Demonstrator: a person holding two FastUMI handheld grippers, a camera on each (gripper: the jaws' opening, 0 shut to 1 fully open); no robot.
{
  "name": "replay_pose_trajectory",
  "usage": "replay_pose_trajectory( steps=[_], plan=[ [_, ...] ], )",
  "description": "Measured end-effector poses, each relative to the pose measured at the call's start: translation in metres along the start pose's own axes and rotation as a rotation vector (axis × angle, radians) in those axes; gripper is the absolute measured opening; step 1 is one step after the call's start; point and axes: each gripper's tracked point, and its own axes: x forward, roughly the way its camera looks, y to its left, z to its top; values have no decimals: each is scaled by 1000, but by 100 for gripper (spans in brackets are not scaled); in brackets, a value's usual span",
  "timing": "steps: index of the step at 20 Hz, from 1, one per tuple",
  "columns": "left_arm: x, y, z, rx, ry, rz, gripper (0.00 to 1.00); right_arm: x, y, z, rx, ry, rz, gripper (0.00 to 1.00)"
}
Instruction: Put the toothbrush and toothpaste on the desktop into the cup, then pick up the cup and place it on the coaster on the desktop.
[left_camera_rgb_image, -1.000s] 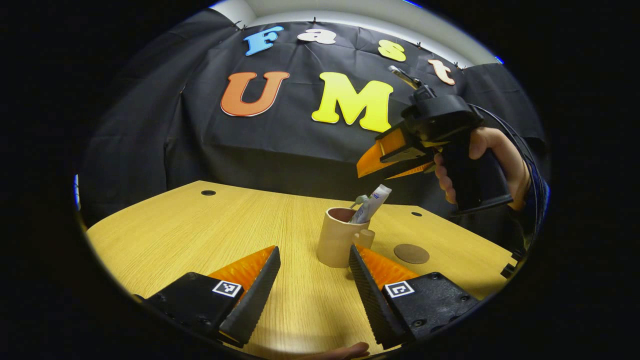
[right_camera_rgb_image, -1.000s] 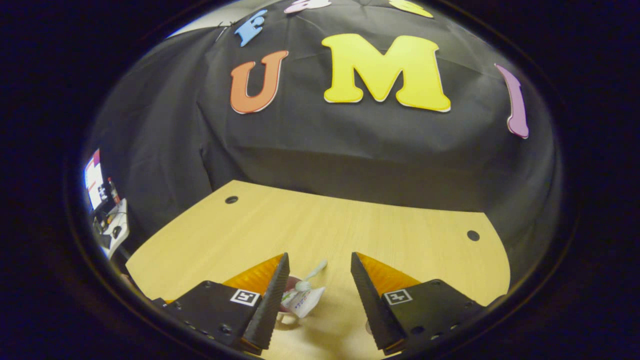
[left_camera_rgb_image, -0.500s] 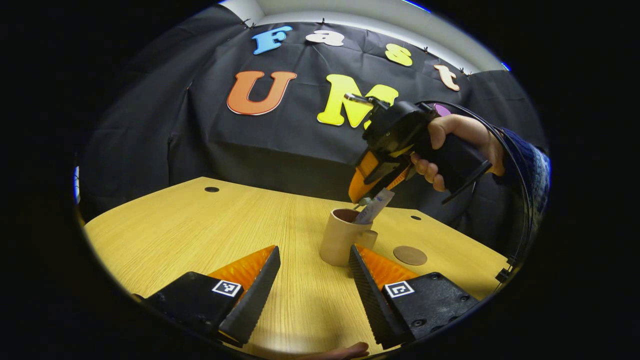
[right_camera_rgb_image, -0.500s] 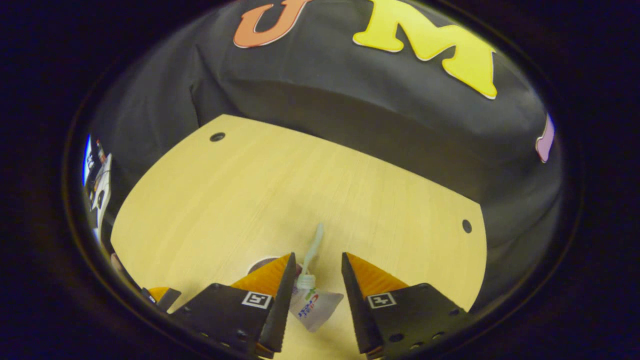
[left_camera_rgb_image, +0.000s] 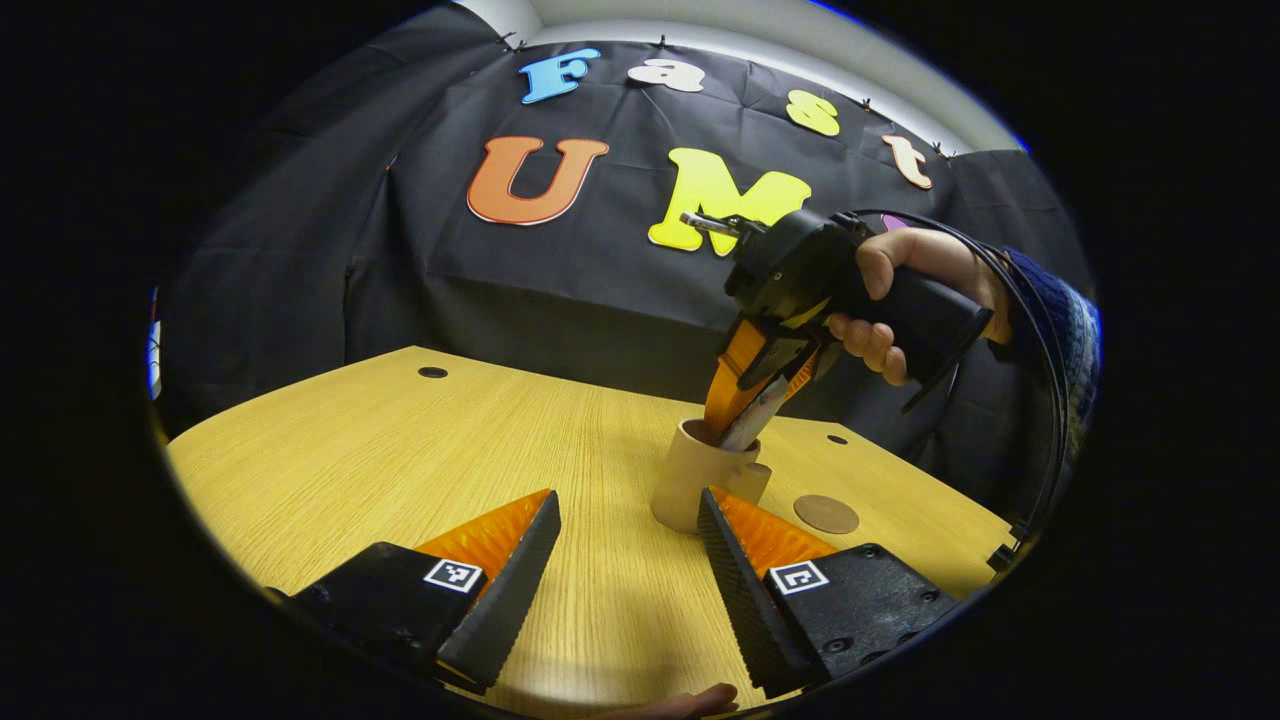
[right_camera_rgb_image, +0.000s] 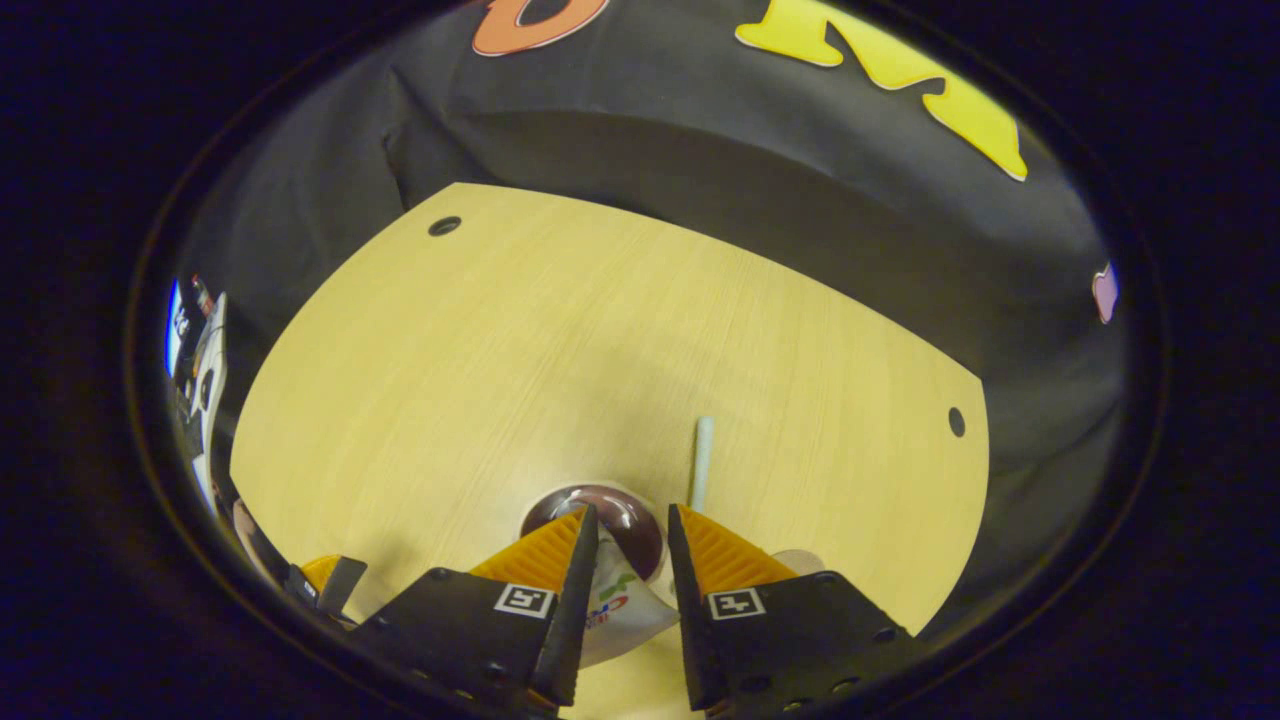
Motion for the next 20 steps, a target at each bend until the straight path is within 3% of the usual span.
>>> replay_pose_trajectory(
  steps=[4,5,6,7,8,9,12,15,20],
  plan=[
    [3,-2,2,27,7,5,89,-22,-12,20,61,-125,59,41],
    [4,-5,4,35,-1,6,89,-28,-18,25,75,-187,72,48],
    [5,-7,4,48,-7,8,89,-33,-29,29,93,-239,60,41],
    [6,-10,3,63,-7,9,88,-37,-41,25,108,-275,48,41],
    [8,-14,0,77,1,6,89,-37,-52,22,115,-298,32,42],
    [7,-20,-4,89,10,3,89,-37,-66,15,118,-315,24,49],
    [6,-34,0,102,-2,-11,88,-41,-91,10,171,-371,43,50],
    [7,-48,3,111,-20,-20,88,-3,-97,-17,206,-285,68,50],
    [8,-56,3,138,-18,-24,88,67,-76,-44,192,-161,144,51]
  ],
)
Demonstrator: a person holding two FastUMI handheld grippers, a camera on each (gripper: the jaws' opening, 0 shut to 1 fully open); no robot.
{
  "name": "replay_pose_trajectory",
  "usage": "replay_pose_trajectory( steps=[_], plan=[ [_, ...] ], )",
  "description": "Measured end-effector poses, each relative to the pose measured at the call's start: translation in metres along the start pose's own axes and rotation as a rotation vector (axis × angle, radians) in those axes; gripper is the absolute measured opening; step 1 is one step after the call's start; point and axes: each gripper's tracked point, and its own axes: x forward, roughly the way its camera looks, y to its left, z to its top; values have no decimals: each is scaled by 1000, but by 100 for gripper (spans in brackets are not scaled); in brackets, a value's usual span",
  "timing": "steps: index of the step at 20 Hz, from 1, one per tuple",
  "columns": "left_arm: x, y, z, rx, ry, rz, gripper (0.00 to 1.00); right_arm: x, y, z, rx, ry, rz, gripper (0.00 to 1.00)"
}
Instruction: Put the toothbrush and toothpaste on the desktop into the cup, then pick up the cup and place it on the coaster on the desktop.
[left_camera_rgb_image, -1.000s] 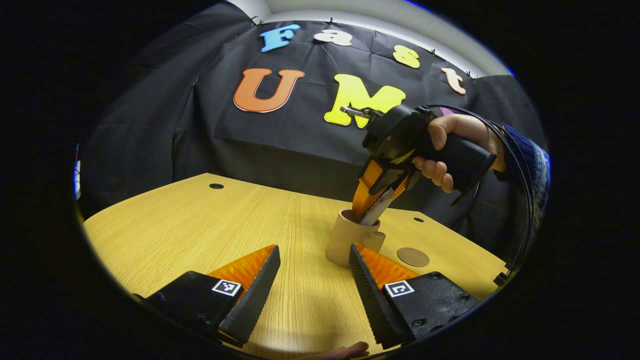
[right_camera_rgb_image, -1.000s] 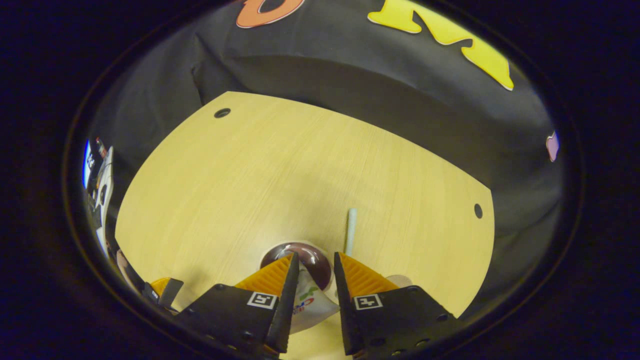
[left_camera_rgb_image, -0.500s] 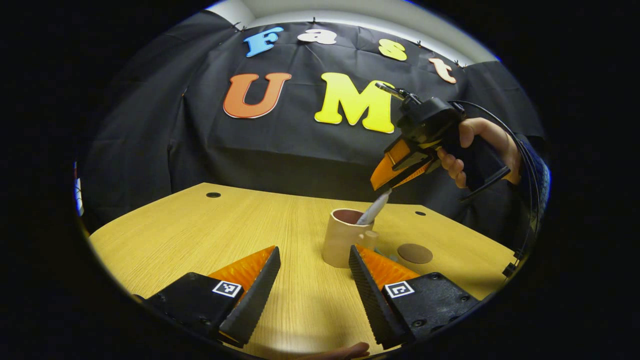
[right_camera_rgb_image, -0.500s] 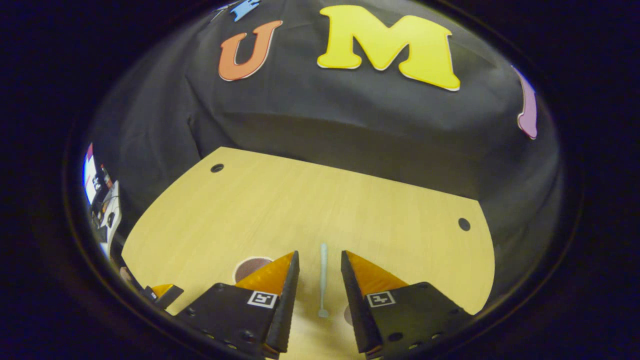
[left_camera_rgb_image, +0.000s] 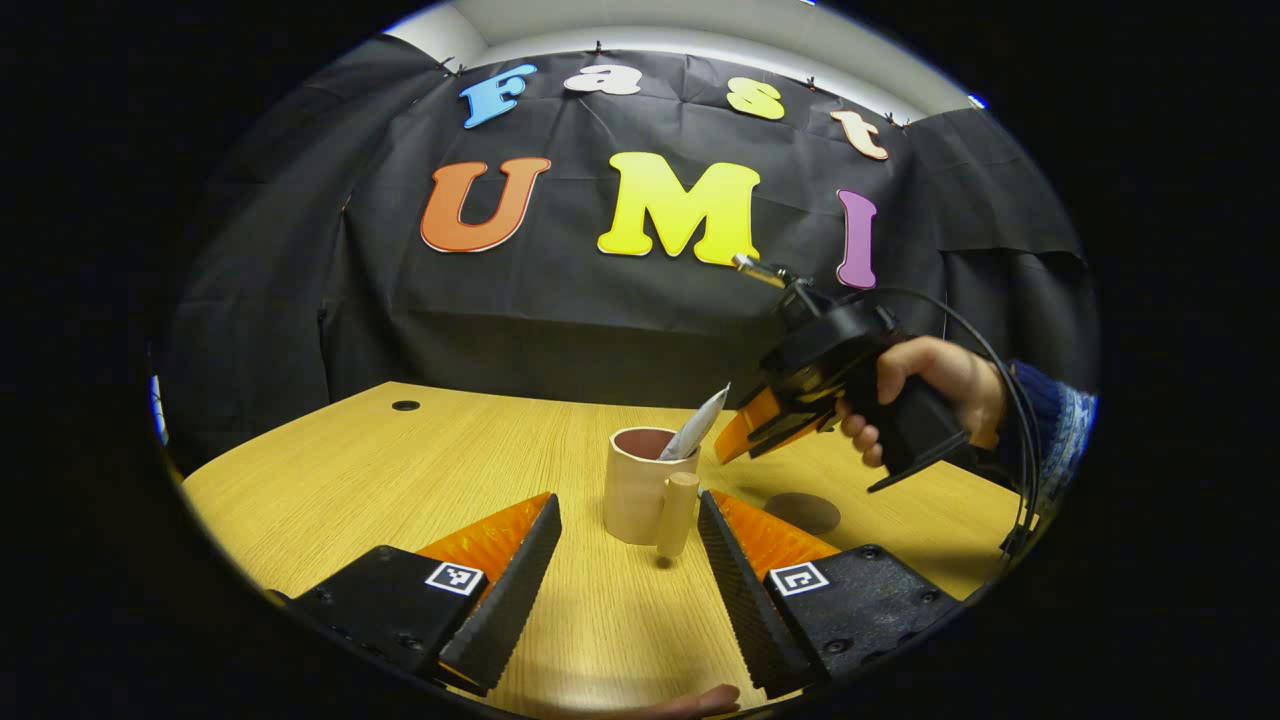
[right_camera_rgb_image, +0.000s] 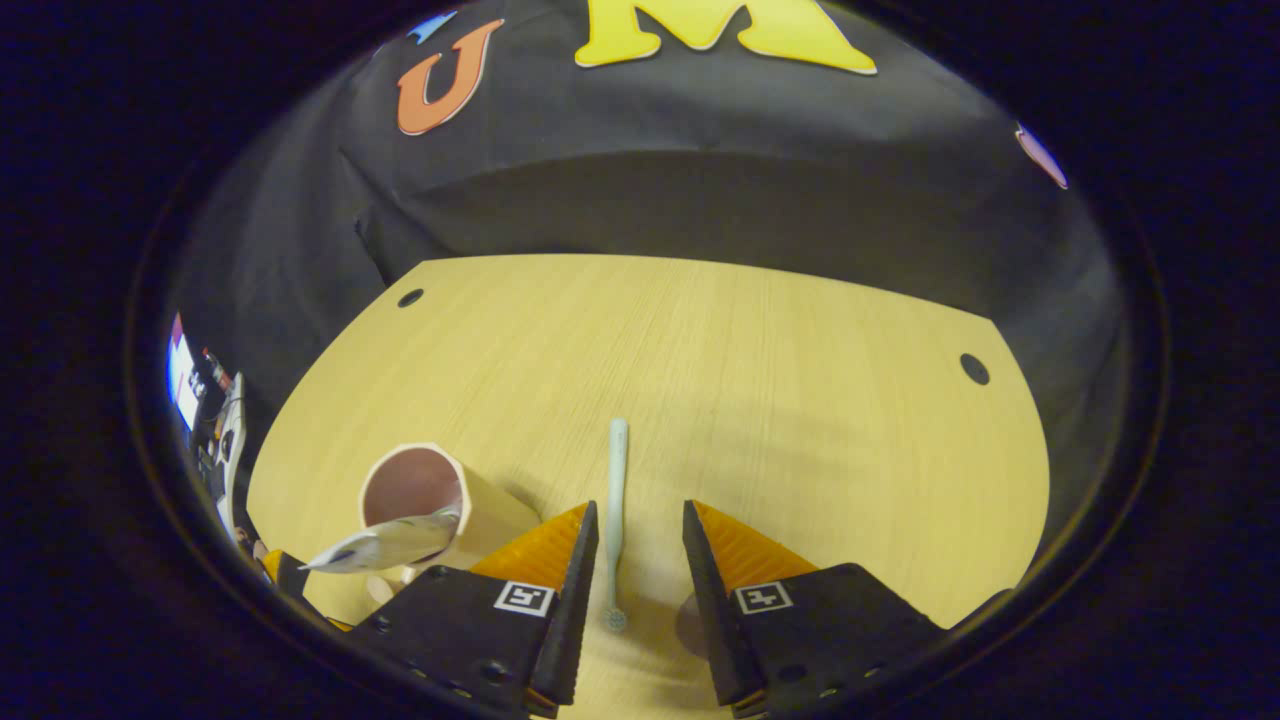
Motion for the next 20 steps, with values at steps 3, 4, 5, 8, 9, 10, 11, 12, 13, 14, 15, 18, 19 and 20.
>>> replay_pose_trajectory(
  steps=[3,4,5,8,9,10,11,12,13,14,15,18,19,20],
  plan=[
    [2,2,1,13,2,8,88,28,6,-3,-27,28,17,48],
    [2,5,-1,12,5,12,88,34,10,-4,-43,41,21,44],
    [4,7,-2,12,10,14,88,40,10,-5,-67,47,21,45],
    [5,10,-5,3,17,19,88,52,17,-6,-84,78,26,31],
    [7,11,-7,0,20,20,88,51,16,-7,-49,90,26,10],
    [8,10,-8,-6,26,19,88,49,15,-10,-24,111,36,7],
    [9,12,-10,-13,30,18,88,46,13,-6,0,123,49,2],
    [9,11,-9,-20,29,16,88,47,13,-11,22,130,62,3],
    [9,10,-8,-25,29,15,88,48,13,-7,26,125,72,1],
    [8,10,-8,-26,27,15,88,47,12,-9,12,119,74,1],
    [7,10,-7,-25,22,14,88,41,9,-7,20,96,71,1],
    [4,13,-3,-8,-3,13,88,-6,-1,23,52,-102,67,1],
    [5,13,-2,-4,-9,10,88,-33,-5,42,51,-205,51,1],
    [5,13,-3,-6,-10,7,88,-64,-5,64,56,-315,45,0]
  ],
)
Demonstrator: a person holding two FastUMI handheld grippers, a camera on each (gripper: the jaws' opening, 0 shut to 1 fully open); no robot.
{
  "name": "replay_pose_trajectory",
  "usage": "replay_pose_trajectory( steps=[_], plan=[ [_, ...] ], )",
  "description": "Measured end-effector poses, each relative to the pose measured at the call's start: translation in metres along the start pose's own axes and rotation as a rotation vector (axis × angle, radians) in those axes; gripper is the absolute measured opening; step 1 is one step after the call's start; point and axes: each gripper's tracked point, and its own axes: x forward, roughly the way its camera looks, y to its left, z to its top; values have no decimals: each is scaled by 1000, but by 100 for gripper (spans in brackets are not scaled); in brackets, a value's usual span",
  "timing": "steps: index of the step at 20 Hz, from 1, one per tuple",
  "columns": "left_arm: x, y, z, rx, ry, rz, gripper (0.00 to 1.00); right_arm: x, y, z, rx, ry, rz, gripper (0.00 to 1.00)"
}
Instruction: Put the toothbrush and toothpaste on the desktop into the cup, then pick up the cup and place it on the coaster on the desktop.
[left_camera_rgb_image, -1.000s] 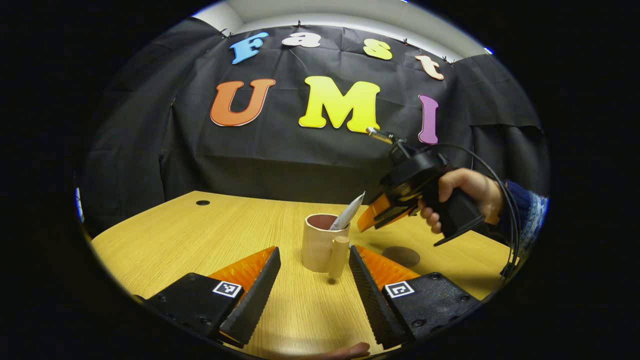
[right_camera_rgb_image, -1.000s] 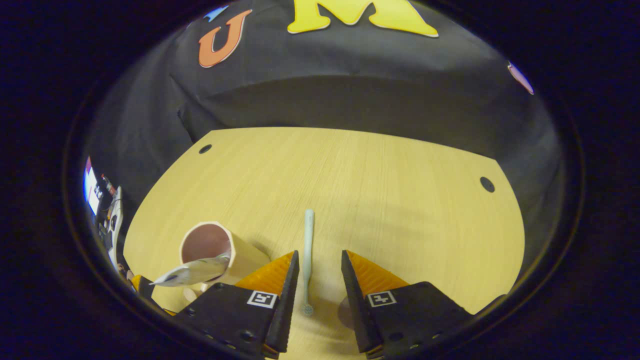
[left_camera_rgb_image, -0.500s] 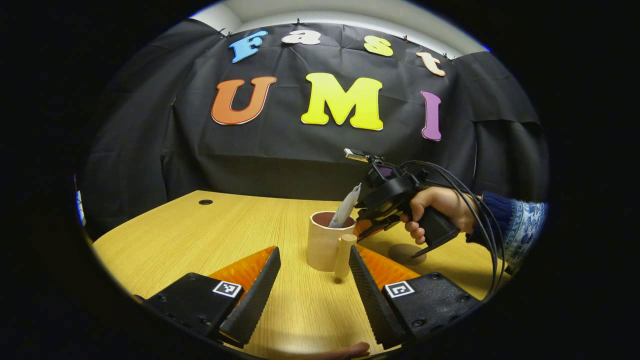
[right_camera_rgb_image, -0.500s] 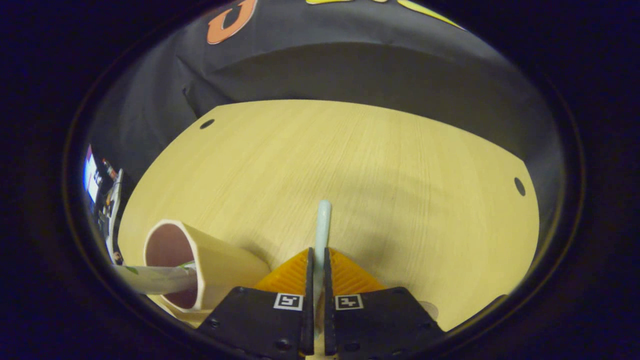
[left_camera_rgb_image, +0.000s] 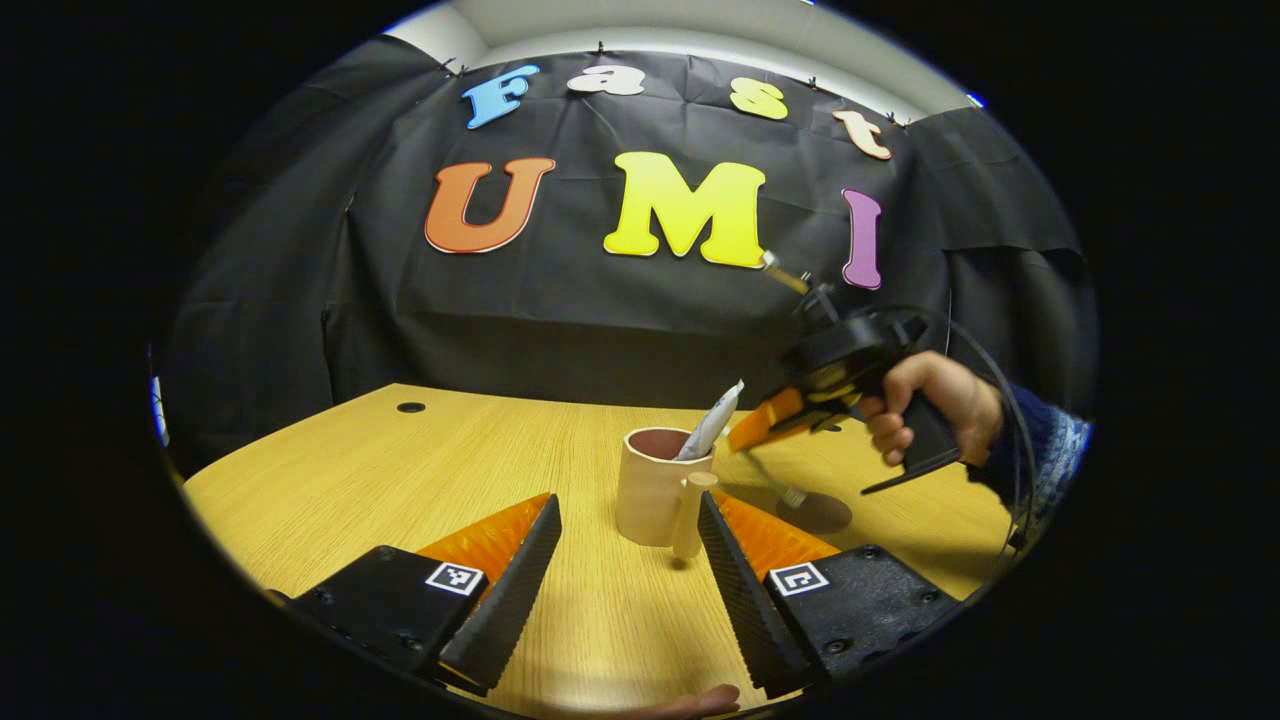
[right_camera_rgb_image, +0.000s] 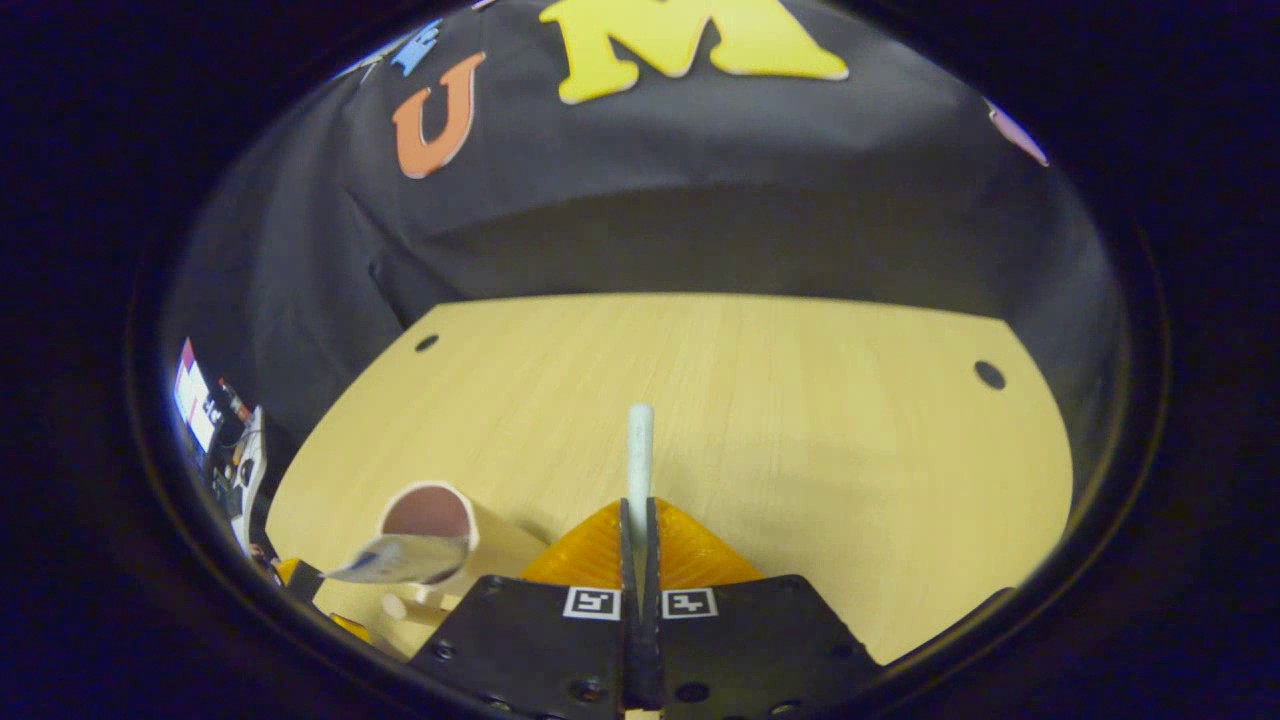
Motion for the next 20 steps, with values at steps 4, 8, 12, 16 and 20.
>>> replay_pose_trajectory(
  steps=[4,8,12,16,20],
  plan=[
    [5,-1,-7,-32,9,-25,88,-89,45,82,26,-344,96,1],
    [2,5,-6,-38,-7,-26,88,-122,94,115,31,-591,169,0],
    [-3,23,-5,-31,-21,2,88,-87,115,94,67,-688,170,0],
    [-8,38,-9,-60,-12,19,88,-56,119,64,105,-710,139,0],
    [-9,38,-11,-76,-18,8,88,-37,134,49,49,-713,125,1]
  ],
)
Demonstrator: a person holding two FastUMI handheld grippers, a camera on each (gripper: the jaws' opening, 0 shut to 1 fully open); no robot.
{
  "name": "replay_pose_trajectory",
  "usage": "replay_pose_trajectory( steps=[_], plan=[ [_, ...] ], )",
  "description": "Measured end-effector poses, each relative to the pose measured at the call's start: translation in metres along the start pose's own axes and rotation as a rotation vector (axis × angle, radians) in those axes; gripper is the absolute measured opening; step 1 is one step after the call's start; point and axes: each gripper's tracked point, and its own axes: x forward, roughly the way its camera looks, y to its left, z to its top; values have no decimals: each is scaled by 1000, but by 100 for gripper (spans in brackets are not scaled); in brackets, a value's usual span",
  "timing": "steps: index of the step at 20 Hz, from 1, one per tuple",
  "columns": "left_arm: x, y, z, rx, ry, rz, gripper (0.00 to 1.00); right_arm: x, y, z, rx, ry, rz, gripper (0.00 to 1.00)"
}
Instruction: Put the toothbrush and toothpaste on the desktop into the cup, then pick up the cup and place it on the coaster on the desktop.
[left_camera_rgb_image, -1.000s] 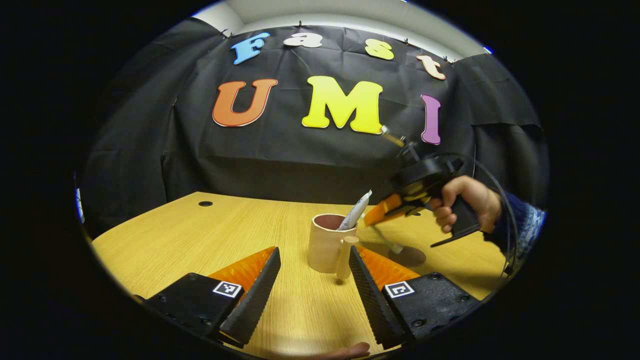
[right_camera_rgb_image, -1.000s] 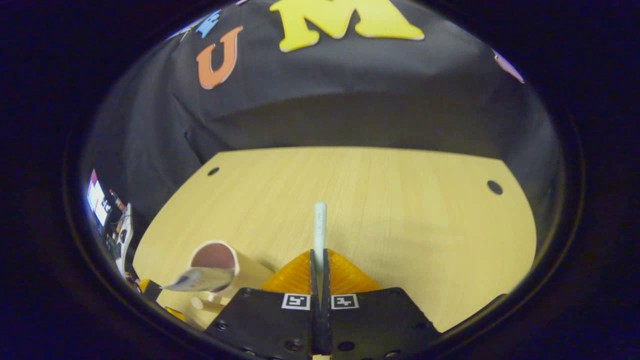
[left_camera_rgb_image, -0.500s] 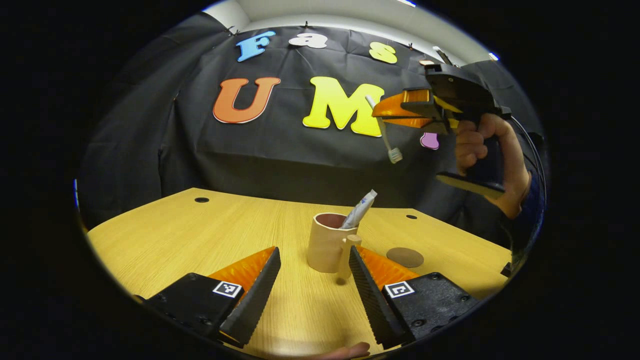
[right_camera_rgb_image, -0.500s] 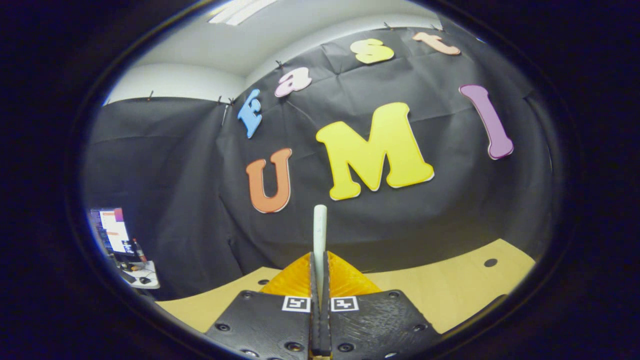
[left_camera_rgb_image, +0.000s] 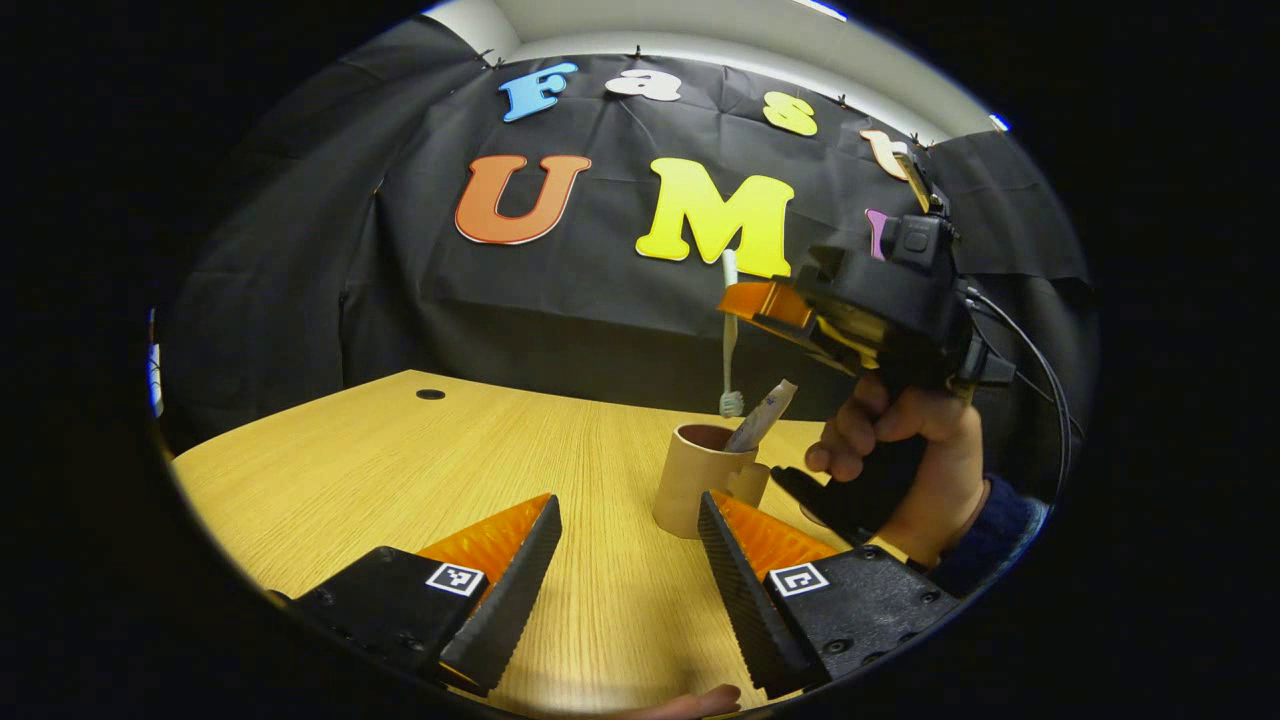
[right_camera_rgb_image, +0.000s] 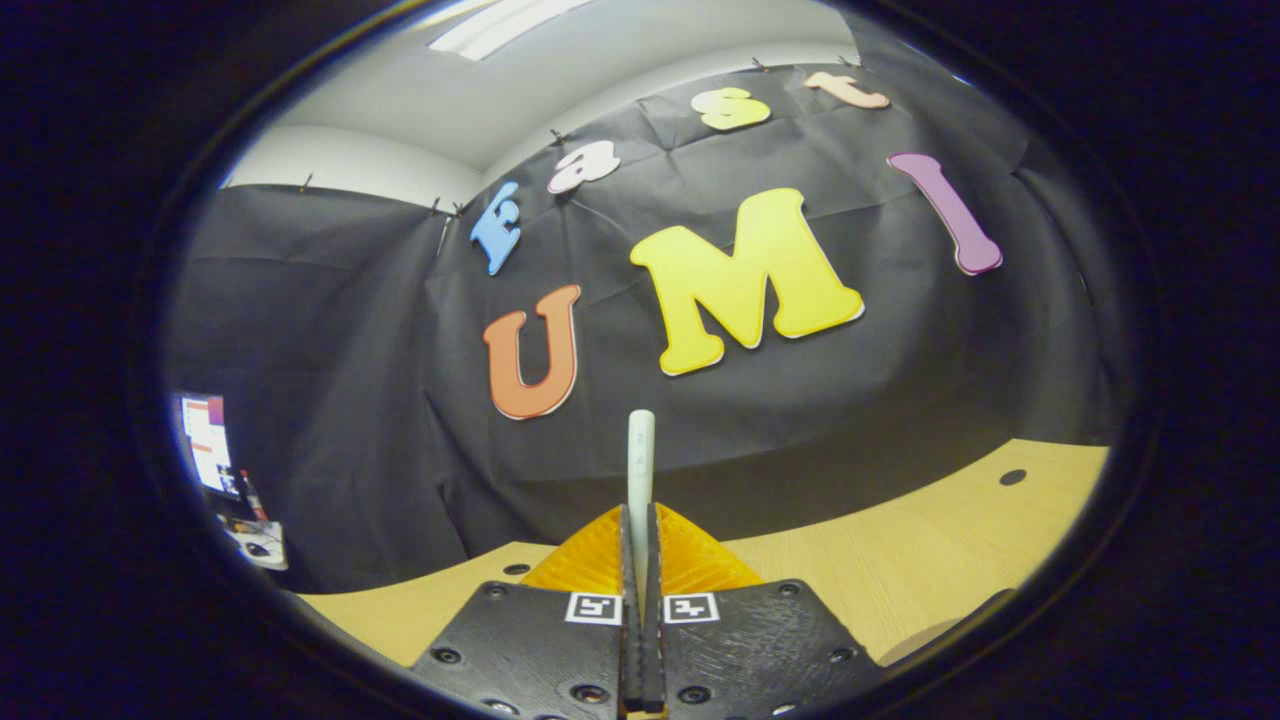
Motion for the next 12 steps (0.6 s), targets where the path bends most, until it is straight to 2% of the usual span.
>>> replay_pose_trajectory(
  steps=[4,6,8,9,10,12],
  plan=[
    [1,2,-3,-15,5,1,88,-2,2,-17,-34,2,4,2],
    [1,5,-5,-19,12,7,88,-8,1,-19,-29,-4,13,15],
    [1,6,-8,-22,17,12,88,-19,-3,-14,-15,-12,27,37],
    [2,6,-8,-23,23,13,88,-22,-2,-11,-16,-17,30,51],
    [3,4,-9,-26,28,12,88,-26,-9,-7,-22,-22,18,45],
    [2,2,-10,-32,32,9,88,-32,-13,-1,-16,-23,23,51]
  ],
)
